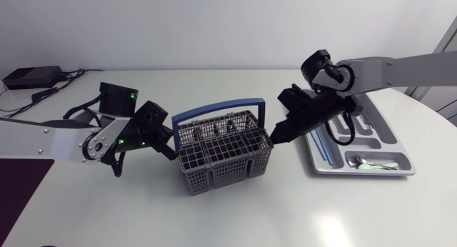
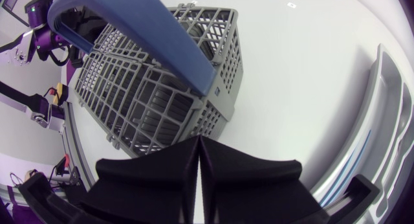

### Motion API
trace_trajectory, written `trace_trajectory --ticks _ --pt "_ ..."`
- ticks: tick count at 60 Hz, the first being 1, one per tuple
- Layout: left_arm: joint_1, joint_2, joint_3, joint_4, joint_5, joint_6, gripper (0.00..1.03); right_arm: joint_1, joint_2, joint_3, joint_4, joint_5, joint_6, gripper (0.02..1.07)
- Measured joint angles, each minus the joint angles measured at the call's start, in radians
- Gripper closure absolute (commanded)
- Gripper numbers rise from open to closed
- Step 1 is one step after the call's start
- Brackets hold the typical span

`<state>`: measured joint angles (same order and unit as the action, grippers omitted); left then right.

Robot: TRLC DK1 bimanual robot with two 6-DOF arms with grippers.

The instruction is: Unload the cutlery basket into the drawer organizer.

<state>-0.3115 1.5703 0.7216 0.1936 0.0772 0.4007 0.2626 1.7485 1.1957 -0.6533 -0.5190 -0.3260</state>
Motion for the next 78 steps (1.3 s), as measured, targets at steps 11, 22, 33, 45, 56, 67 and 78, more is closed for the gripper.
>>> trace_trajectory --ticks 11,22,33,45,56,67,78 --pt "0.023 0.034 0.048 0.0 0.003 -0.002 0.94 0.027 -0.021 -0.013 0.011 0.034 0.04 1.02" --pt "0.026 0.082 0.105 0.0 0.003 -0.008 0.94 0.044 -0.025 -0.015 0.033 0.048 0.073 1.01" --pt "0.029 0.146 0.179 0.0 -0.007 -0.016 0.94 0.057 -0.024 -0.012 0.037 0.056 0.09 1.02" --pt "0.029 0.204 0.251 -0.001 -0.025 -0.016 0.94 0.056 -0.002 0.021 0.037 0.081 0.095 1.02" --pt "0.031 0.224 0.279 -0.001 -0.034 -0.016 0.94 0.054 0.027 0.047 0.037 0.089 0.095 1.02" --pt "0.035 0.232 0.289 -0.001 -0.034 -0.016 0.94 0.055 0.031 0.049 0.045 0.098 0.095 1.02" --pt "0.041 0.232 0.288 -0.001 -0.034 -0.016 0.94 0.054 0.03 0.048 0.052 0.098 0.095 1.01"
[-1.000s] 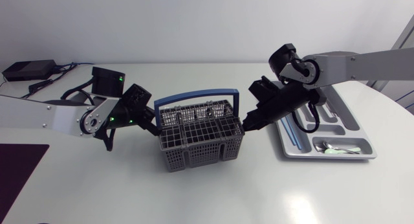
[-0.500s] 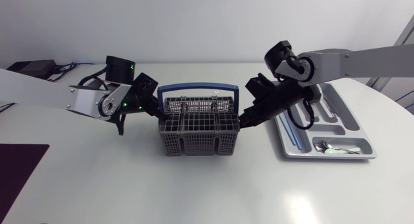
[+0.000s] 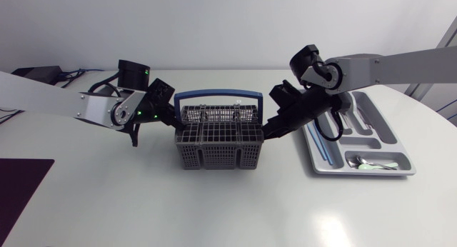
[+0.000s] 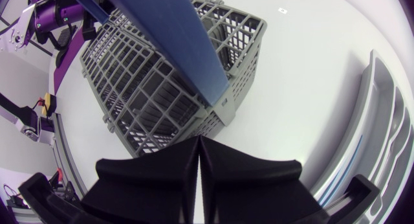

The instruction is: Unload the cutlery basket into the drawer organizer.

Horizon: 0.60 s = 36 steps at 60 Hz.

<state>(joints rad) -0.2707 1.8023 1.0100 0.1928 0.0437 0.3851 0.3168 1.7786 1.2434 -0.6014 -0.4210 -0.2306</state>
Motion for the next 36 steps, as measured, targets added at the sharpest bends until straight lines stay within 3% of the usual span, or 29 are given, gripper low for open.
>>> trace_trajectory --ticks 36 --pt "0.044 -0.227 -0.144 0.0 0.027 0.0 0.94 -0.003 -0.109 -0.066 0.008 -0.001 0.0 1.01"
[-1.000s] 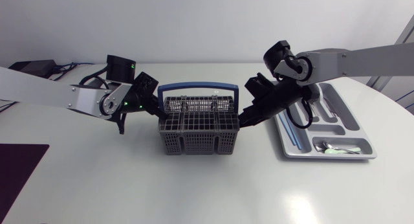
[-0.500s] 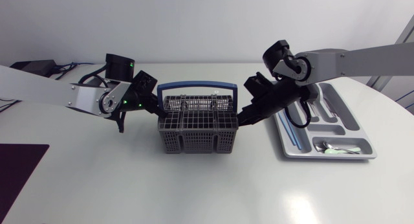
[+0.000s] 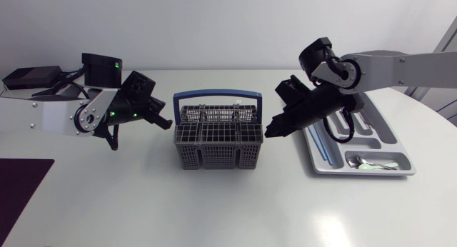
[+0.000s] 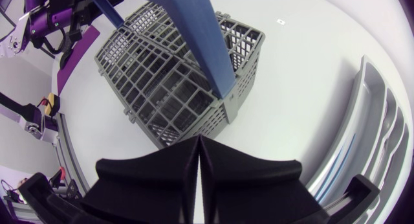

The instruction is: Unload the cutlery basket into the drawer organizer.

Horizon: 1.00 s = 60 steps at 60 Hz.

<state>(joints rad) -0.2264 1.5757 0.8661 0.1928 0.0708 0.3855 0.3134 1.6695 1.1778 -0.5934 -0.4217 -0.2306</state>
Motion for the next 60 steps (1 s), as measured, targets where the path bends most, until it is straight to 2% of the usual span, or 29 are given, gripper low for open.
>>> trace_trajectory --ticks 27,43,55,60 --pt "0.026 -0.002 -0.048 0.0 0.008 0.0 0.94 0.052 -0.001 -0.001 0.018 0.035 0.023 1.02" --pt "0.037 -0.027 -0.062 0.0 0.011 0.0 0.94 0.042 -0.052 -0.034 0.042 0.119 0.025 1.01" --pt "0.037 -0.073 -0.083 0.0 0.019 0.0 0.94 0.001 -0.127 -0.076 0.069 0.145 0.025 1.01" --pt "0.037 -0.111 -0.094 -0.009 0.022 0.0 0.94 -0.021 -0.171 -0.103 0.096 0.188 0.021 1.01"
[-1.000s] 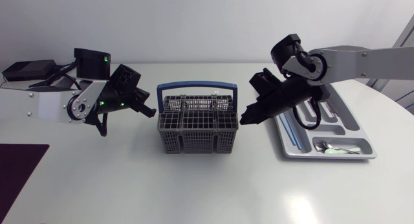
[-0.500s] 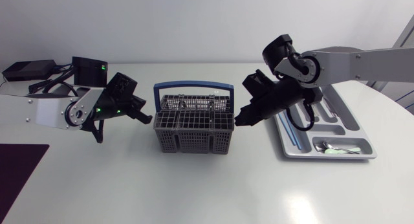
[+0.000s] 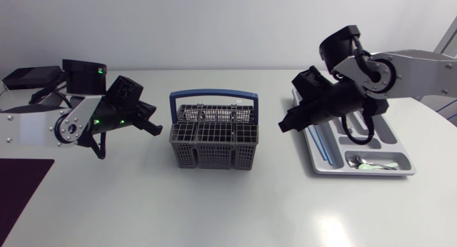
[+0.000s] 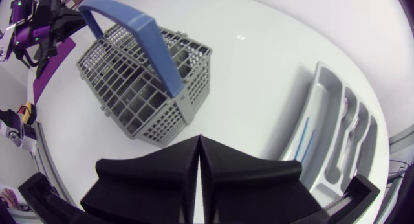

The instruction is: Unload the cutlery basket into the drawer organizer.

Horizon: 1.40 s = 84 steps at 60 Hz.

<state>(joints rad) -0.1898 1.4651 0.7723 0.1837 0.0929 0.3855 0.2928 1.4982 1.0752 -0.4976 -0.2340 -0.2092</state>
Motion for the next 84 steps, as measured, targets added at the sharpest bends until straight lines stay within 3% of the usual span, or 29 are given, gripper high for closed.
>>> trace_trajectory --ticks 7,10,16,18,22,29,33,36,39,41,43,67,84 --pt "0.0 -0.07 -0.021 -0.015 0.0 0.0 0.94 -0.043 -0.072 -0.032 0.046 0.023 -0.004 1.0" --pt "0.002 -0.106 -0.03 -0.027 0.0 0.0 0.94 -0.062 -0.105 -0.049 0.074 0.033 -0.011 0.91" --pt "0.011 -0.171 -0.049 -0.04 0.0 -0.009 0.94 -0.084 -0.161 -0.091 0.113 0.057 -0.027 0.5" --pt "0.014 -0.191 -0.055 -0.048 0.001 -0.013 0.94 -0.087 -0.177 -0.106 0.122 0.063 -0.029 0.32" --pt "0.02 -0.22 -0.066 -0.053 0.003 -0.023 0.87 -0.089 -0.206 -0.135 0.144 0.08 -0.031 0.04" --pt "0.034 -0.272 -0.09 -0.076 0.003 -0.029 0.81 -0.104 -0.259 -0.171 0.165 0.087 -0.046 0.06" --pt "0.043 -0.313 -0.105 -0.098 0.003 -0.037 0.66 -0.121 -0.295 -0.185 0.177 0.09 -0.058 0.06" --pt "0.048 -0.345 -0.115 -0.113 0.003 -0.039 0.48 -0.133 -0.316 -0.192 0.184 0.091 -0.068 0.05" --pt "0.053 -0.383 -0.124 -0.132 0.003 -0.043 0.21 -0.143 -0.334 -0.196 0.185 0.09 -0.083 0.05" --pt "0.058 -0.407 -0.127 -0.143 0.003 -0.046 0.09 -0.151 -0.343 -0.202 0.188 0.09 -0.088 0.06" --pt "0.063 -0.436 -0.129 -0.158 0.003 -0.048 0.04 -0.159 -0.353 -0.211 0.188 0.089 -0.091 0.06" --pt "0.144 -0.741 -0.154 -0.308 -0.001 -0.065 0.04 -0.262 -0.522 -0.295 0.188 0.079 -0.106 0.06" --pt "0.162 -0.93 -0.252 -0.322 -0.001 -0.087 0.04 -0.288 -0.702 -0.367 0.211 0.108 -0.106 0.06"
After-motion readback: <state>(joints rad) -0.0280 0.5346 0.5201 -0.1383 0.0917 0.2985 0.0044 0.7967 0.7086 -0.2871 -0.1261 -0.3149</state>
